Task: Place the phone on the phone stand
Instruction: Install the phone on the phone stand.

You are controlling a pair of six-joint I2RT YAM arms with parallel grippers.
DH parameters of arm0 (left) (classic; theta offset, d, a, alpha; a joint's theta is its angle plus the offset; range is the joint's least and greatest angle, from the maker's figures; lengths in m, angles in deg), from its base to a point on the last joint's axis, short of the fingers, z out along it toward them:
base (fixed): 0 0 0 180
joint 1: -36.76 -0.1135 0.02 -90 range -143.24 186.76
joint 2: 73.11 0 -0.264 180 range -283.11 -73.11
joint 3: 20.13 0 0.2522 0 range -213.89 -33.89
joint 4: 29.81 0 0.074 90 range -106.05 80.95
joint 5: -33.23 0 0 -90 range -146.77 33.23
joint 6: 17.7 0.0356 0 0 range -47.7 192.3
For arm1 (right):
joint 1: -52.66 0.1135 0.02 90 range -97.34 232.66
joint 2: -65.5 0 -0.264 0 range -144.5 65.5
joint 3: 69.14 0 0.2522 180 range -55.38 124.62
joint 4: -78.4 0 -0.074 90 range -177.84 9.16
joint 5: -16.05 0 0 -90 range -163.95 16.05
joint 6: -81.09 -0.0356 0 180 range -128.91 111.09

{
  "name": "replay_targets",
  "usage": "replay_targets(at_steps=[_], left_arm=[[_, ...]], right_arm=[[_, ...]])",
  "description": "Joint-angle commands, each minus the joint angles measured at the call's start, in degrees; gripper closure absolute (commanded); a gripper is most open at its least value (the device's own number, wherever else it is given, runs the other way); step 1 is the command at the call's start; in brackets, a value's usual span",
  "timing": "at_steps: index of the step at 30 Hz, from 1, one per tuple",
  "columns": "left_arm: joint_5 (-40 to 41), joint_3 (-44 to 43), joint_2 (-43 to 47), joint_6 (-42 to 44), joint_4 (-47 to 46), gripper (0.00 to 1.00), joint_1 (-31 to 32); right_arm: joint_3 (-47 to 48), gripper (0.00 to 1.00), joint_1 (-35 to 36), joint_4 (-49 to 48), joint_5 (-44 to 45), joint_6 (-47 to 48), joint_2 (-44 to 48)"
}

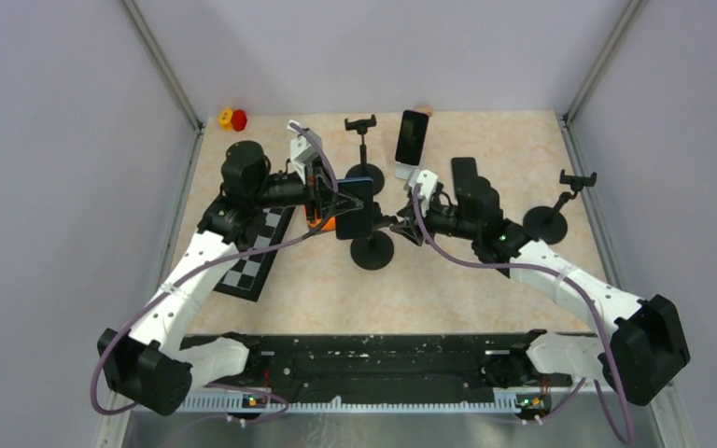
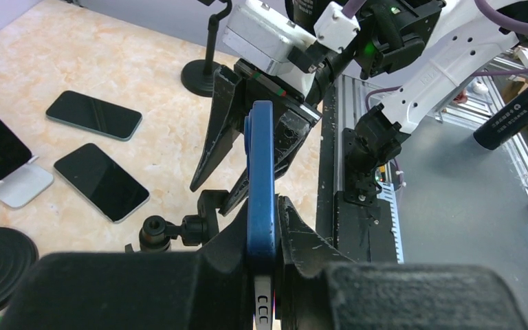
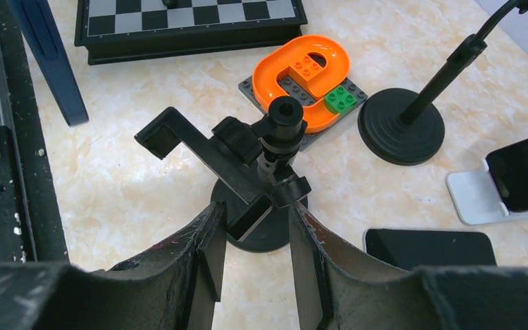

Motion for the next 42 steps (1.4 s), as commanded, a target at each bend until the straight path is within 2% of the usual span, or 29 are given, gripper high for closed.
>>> replay_targets(at_steps=[1, 15, 26, 31, 37, 42], left_arm=[[-1.32, -0.1, -0.1, 1.7, -5.12, 1.0, 1.46], [0.42, -0.65, -2.28, 5.78, -4.85, 1.0, 5.8], [-0.88, -0.03, -3.7, 7.19, -9.46, 1.0, 7.42], [-2.28, -0.83, -5.53, 7.94, -10.37, 0.98, 8.31], [-5.62, -1.16, -7.4, 13.11, -9.87, 0.97, 8.95], [-6.98, -2.05, -9.73, 15.51, -9.56, 1.0, 11.08]], right_arm=[[0.61, 0.62, 0.46, -2.3, 1.11, 1.25, 2.11], [1.11, 0.81, 0.52, -2.15, 1.8, 0.54, 2.11], [3.16, 1.0, 0.45, -2.04, 3.79, -2.05, 1.75], [4.42, 1.0, 0.48, -1.82, 3.58, -3.23, 1.01], [5.8, 1.0, 0.44, -1.04, 3.34, -4.01, 0.97], [6.16, 1.0, 0.44, -0.91, 3.38, -4.09, 0.31]])
